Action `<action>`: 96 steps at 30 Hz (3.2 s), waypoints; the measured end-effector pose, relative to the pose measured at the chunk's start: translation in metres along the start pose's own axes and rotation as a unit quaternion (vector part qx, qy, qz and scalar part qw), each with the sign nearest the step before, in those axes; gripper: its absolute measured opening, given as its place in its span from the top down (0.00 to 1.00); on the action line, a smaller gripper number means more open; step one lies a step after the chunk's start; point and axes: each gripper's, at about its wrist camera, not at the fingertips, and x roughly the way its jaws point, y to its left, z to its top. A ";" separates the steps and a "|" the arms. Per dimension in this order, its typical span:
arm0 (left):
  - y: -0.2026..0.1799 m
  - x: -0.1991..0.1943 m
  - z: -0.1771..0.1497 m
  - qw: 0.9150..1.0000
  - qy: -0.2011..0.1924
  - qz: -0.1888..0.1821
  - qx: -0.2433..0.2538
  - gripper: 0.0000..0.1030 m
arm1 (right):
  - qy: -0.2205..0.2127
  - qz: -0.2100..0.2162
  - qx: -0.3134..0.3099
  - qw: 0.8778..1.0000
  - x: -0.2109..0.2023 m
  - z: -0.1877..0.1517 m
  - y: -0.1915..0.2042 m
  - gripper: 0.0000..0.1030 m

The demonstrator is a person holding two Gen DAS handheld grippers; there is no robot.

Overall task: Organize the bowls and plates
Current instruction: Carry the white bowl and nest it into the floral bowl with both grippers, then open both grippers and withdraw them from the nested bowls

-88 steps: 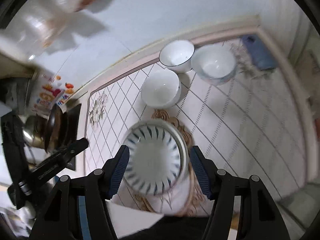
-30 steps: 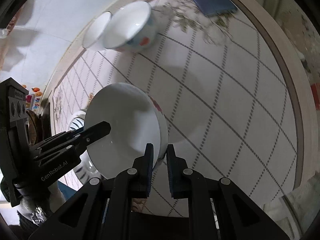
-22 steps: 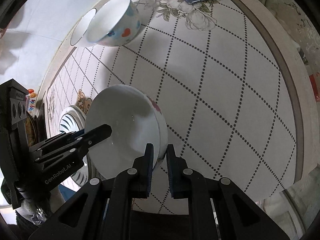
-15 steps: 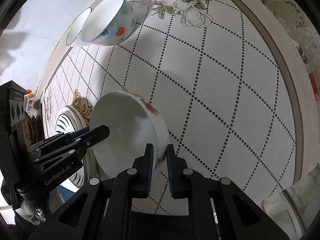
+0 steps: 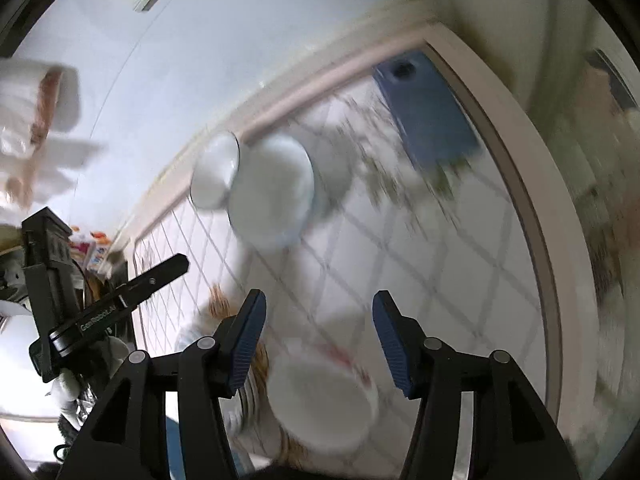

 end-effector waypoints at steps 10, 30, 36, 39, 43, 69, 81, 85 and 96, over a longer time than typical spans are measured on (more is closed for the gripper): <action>-0.001 0.075 0.039 0.998 0.042 0.020 -0.029 0.63 | 0.034 0.025 0.043 0.998 0.098 0.068 -0.005 0.57; -0.019 0.039 0.021 0.998 0.011 0.057 0.037 0.93 | 0.020 0.008 0.026 0.999 0.105 0.066 0.015 0.86; -0.028 0.006 0.002 0.997 0.000 0.048 0.052 0.93 | 0.004 0.013 0.008 1.000 0.069 0.046 0.032 0.86; -0.034 -0.012 -0.015 0.997 -0.003 0.041 0.060 0.93 | -0.003 0.013 -0.001 1.000 0.048 0.032 0.036 0.86; -0.041 -0.025 -0.038 0.997 -0.002 0.033 0.066 0.93 | -0.003 0.005 -0.013 1.000 0.018 0.003 0.032 0.86; -0.067 -0.032 -0.126 0.995 -0.004 0.045 0.088 0.93 | 0.010 0.012 0.016 1.000 -0.017 -0.121 -0.017 0.86; -0.059 -0.020 -0.146 0.995 0.006 0.059 0.080 0.93 | 0.029 0.011 -0.002 1.000 -0.007 -0.127 -0.018 0.86; -0.055 -0.010 -0.150 0.994 0.017 0.063 0.082 0.93 | 0.042 0.005 -0.002 0.999 0.003 -0.127 -0.023 0.86; -0.043 -0.066 -0.099 0.997 -0.021 0.029 0.066 0.87 | 0.062 0.000 -0.005 0.998 -0.012 -0.096 -0.021 0.81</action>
